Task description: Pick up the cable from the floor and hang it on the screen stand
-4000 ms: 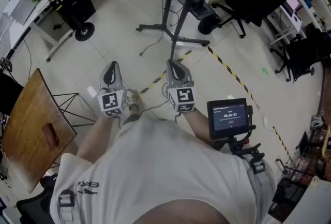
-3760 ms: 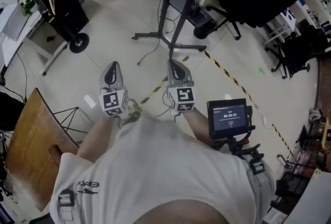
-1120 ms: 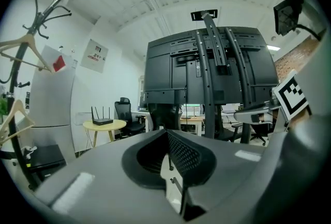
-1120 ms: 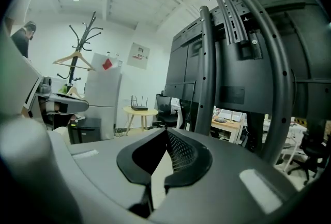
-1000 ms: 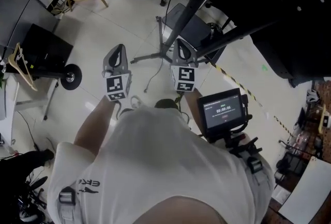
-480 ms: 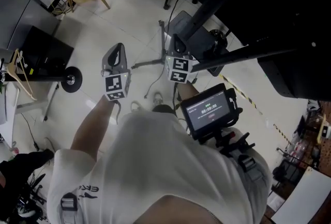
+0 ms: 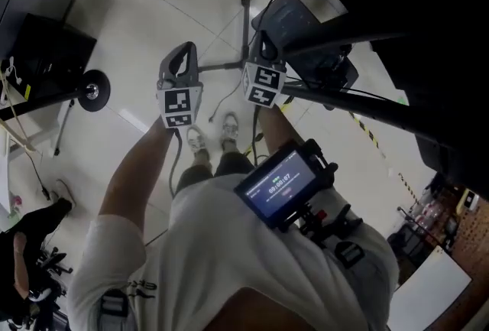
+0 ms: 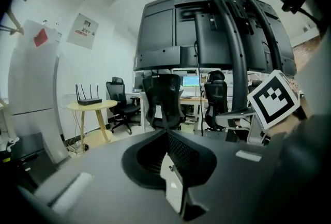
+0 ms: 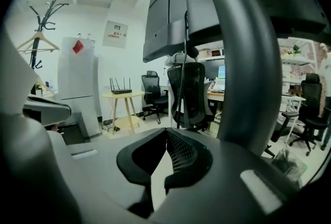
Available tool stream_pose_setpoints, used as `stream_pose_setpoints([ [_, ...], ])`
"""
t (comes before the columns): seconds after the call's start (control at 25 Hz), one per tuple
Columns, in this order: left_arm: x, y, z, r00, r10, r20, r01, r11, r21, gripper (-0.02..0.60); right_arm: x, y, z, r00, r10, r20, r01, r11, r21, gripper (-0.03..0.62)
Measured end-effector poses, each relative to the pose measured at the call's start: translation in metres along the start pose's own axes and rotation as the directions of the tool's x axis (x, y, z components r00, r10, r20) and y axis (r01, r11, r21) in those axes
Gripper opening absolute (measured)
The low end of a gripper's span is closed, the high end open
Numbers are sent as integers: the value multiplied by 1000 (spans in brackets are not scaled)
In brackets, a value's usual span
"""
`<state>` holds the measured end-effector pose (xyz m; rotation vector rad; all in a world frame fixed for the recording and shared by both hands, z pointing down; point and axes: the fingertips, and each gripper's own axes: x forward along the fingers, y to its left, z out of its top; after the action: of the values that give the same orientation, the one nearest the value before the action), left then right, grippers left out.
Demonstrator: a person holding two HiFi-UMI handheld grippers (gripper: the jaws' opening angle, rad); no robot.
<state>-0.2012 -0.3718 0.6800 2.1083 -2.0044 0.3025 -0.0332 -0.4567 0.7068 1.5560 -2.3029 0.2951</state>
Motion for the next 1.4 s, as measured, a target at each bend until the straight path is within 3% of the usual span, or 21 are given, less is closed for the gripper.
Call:
stream_pose_setpoints([
  [0.36,29,-11,-59,997,-36,-73,33,999,-40,2,50,-1,-51,997,-39,-67,42,999,34,84],
  [0.56,37,-4,-73,996,-41,-82,37,998,-48,2,73,-9,-58,988,-139,-67,145,985,91,190],
  [0.68,35,1,-78,996,-38,-82,33,997,-64,2,83,-19,-57,977,-205,-67,212,968,136,215],
  [1.12,32,22,-86,997,-10,-79,2,995,-102,2,100,-29,-82,960,-237,-150,257,957,134,153],
  [1.4,26,23,-93,997,5,-82,-13,995,-104,2,96,-31,-96,956,-235,-176,253,963,92,35],
])
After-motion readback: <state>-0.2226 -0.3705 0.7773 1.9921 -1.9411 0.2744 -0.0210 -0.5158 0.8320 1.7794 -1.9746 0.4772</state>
